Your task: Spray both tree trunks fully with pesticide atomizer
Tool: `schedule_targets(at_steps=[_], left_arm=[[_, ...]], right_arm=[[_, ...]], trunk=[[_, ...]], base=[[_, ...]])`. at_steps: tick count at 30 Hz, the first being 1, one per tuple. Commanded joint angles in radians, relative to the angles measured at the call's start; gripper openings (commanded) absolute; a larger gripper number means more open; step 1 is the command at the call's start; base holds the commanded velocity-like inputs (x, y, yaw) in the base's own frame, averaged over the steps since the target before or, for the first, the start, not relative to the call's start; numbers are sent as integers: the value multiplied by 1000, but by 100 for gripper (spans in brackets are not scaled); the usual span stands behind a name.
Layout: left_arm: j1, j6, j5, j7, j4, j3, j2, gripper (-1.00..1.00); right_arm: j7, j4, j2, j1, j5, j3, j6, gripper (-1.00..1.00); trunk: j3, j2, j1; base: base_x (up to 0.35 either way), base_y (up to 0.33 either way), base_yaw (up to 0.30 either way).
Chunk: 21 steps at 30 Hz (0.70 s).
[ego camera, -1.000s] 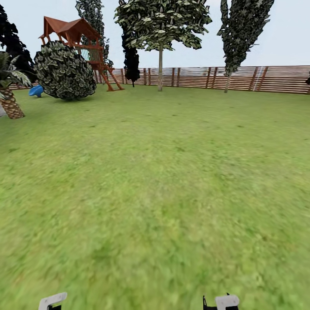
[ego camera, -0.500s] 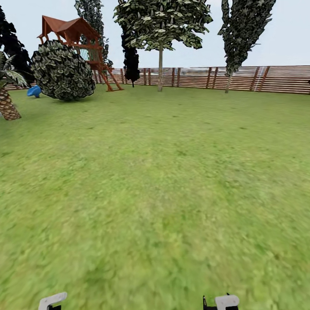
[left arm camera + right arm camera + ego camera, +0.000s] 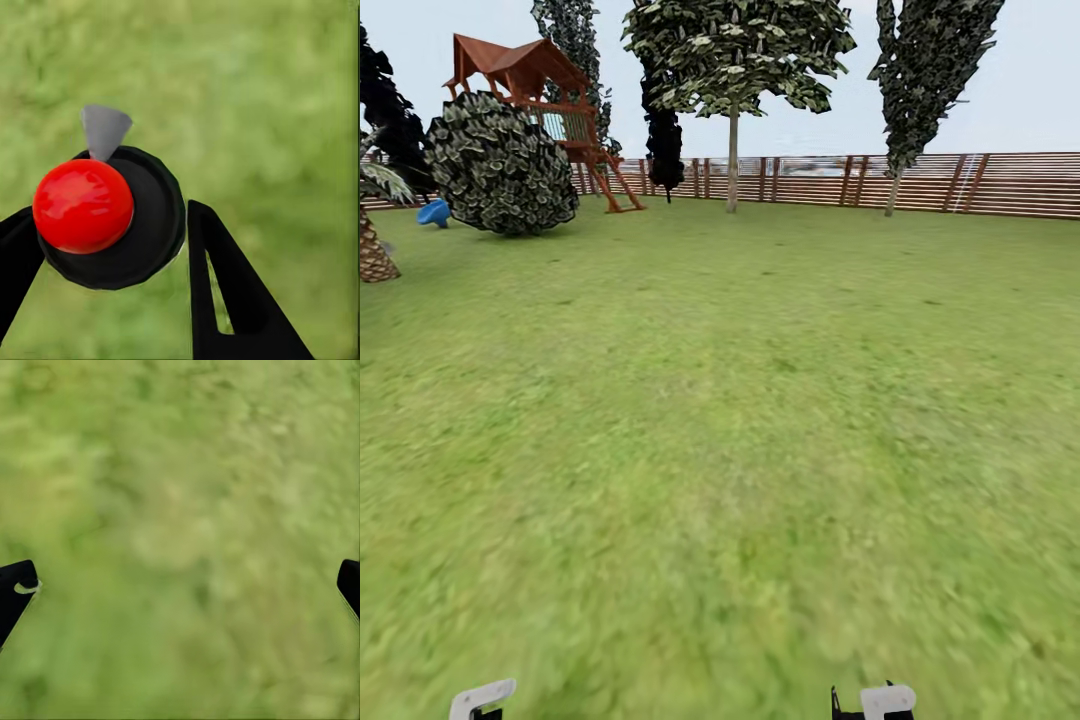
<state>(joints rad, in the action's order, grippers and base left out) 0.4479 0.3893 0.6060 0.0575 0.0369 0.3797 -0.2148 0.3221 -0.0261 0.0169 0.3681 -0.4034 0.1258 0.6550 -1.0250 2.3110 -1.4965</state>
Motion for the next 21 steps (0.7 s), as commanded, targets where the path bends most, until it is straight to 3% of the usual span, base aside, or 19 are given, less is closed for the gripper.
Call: schedule_targets(at_steps=[1,21], left_arm=[[0,0,0,1,0,0,0,-100],[0,2,0,1,0,-1,0,-100]], right_arm=[[0,0,0,0,0,0,0,100],[0,0,0,0,0,0,0,100]], trunk=[[0,0,0],[0,0,0]], base=[[340,0,0],[340,0,0]])
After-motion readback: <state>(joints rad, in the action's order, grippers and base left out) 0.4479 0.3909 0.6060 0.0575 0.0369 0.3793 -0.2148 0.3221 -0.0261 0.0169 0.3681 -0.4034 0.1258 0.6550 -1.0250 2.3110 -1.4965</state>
